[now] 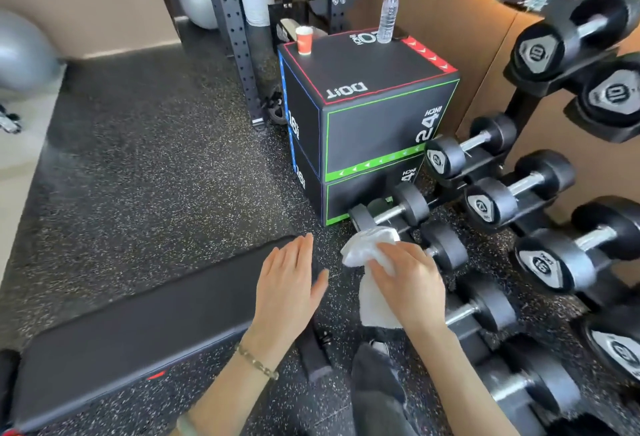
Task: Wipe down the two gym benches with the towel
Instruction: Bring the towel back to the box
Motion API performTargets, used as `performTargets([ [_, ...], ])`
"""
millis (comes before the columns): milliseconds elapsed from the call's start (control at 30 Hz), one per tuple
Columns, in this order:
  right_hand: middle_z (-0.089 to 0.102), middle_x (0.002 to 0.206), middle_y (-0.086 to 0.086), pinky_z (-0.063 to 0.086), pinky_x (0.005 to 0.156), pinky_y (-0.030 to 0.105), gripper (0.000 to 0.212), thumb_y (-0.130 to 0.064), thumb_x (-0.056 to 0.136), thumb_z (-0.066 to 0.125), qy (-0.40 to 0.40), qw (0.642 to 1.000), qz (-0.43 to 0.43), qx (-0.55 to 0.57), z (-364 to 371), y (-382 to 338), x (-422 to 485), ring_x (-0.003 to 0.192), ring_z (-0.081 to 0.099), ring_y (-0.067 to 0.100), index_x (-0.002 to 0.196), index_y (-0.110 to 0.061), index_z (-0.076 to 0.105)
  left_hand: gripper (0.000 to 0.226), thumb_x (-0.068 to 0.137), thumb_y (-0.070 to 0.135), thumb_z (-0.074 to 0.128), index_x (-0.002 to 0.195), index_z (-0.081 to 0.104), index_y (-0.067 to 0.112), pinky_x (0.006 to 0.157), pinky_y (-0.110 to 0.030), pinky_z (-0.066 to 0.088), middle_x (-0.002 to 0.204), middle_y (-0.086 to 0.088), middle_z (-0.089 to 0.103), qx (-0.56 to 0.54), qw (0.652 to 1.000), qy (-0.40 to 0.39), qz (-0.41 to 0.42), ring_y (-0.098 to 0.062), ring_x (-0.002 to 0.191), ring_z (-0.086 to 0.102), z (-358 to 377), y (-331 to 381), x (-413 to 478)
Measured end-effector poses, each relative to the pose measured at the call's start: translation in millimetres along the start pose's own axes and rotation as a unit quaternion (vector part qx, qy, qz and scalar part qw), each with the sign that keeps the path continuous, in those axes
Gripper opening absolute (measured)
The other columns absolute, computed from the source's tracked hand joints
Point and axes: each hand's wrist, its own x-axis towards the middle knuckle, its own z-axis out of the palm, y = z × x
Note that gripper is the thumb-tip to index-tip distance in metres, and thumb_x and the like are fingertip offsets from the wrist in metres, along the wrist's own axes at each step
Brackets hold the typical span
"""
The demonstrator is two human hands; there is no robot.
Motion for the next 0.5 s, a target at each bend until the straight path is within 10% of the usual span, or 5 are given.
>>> performTargets([
  [500,0.068,0.087,0.004,0.052,0.044,0.036,0.023,-0.030,0.069,0.060,-0.029,0.994,-0.099,0.037,49.2,77.8,229.0,0.072,0.061,0.033,0.085,-0.022,0.073,0.059,0.088,0.046,0.041,0.130,0.051,0.006,0.088,-0.037,0.050,0.121,-0.008,0.062,-0.004,0.990,-0.015,-0.137,-0.025,0.105,0.062,71.0,40.3,191.0],
])
